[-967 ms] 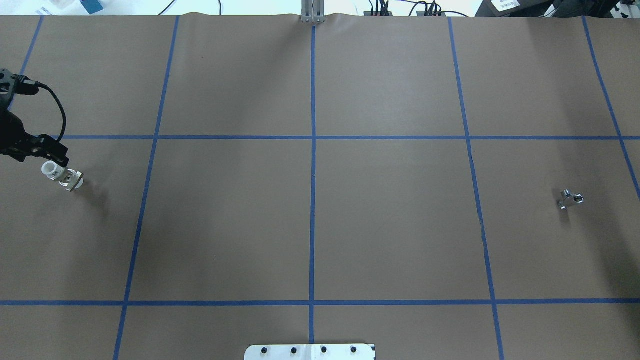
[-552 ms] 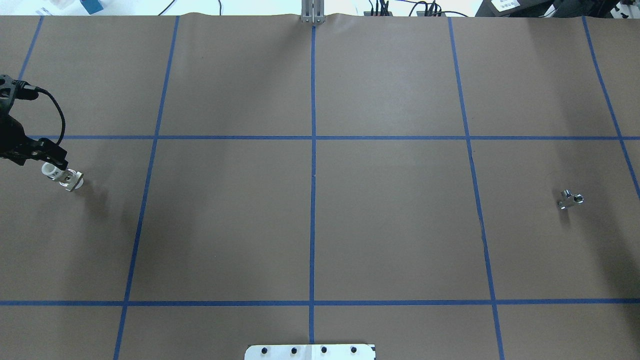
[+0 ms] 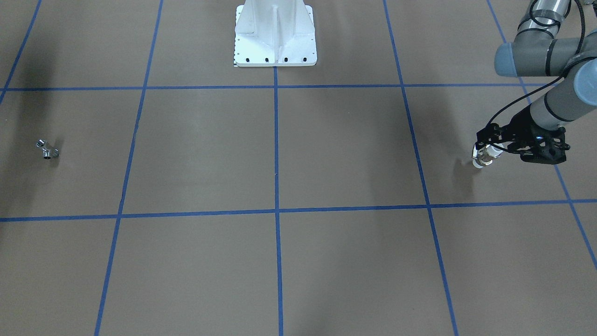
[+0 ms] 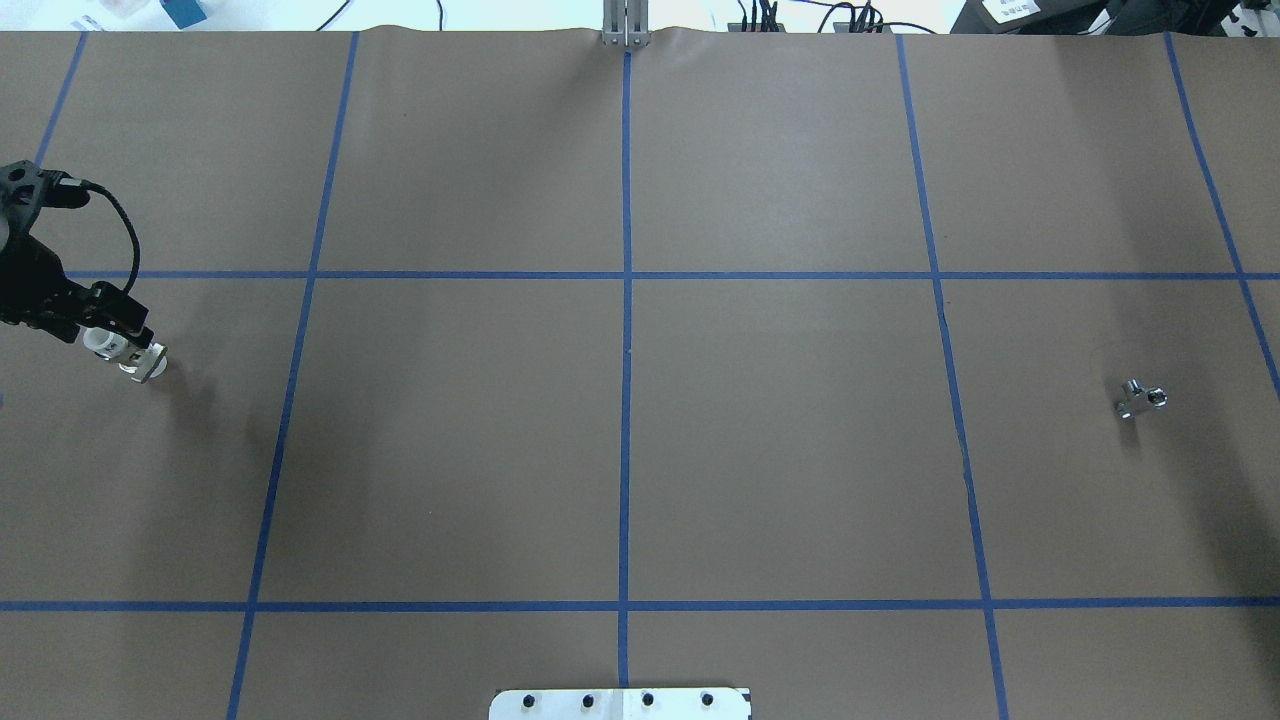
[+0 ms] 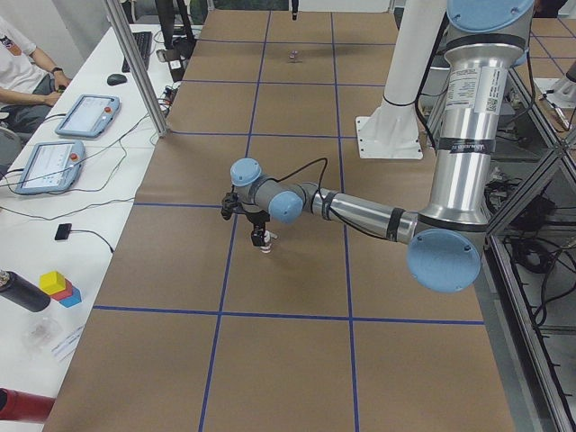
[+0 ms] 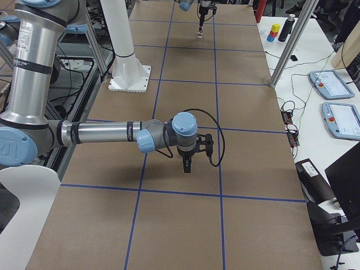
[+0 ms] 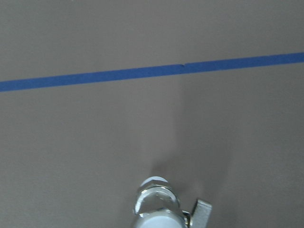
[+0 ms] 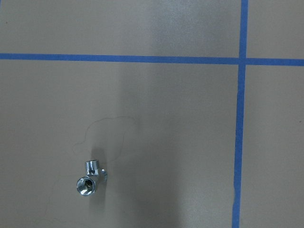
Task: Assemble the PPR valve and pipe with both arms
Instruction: 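Lower the left gripper onto the white PPR valve and grasp it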
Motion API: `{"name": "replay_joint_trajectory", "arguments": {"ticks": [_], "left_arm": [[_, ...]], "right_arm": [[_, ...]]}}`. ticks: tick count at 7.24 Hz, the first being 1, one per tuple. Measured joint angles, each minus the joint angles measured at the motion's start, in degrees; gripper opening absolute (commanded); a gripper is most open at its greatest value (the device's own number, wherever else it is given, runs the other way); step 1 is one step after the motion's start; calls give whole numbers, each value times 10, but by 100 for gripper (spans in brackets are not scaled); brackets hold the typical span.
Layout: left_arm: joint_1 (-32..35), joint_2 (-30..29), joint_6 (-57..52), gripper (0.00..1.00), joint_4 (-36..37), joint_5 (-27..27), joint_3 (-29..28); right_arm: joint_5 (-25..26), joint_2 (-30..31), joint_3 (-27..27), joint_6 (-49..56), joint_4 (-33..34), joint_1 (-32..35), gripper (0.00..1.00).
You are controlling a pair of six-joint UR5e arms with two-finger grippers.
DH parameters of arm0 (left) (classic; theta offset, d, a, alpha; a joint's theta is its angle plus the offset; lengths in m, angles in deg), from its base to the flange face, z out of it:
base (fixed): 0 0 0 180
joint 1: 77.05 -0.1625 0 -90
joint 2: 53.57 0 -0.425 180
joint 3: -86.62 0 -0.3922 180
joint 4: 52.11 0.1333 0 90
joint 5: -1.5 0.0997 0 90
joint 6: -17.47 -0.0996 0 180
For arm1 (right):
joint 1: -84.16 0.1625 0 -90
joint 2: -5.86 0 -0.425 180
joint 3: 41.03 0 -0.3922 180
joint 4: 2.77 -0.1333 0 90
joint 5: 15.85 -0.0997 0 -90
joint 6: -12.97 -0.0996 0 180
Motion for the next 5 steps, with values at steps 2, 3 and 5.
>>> {"name": "replay_joint_trajectory", "arguments": {"ticks": [2, 3, 5], "left_arm": [[-1, 0, -1, 0, 1, 0, 0], [-1, 0, 0, 0, 2, 1, 1], [0, -7, 1, 0, 23, -2, 3]], "right_arm": [[0, 0, 0, 0, 0, -1, 100], [0, 0, -1, 0, 0, -1, 100], [0, 0, -1, 0, 0, -1, 100]]}}
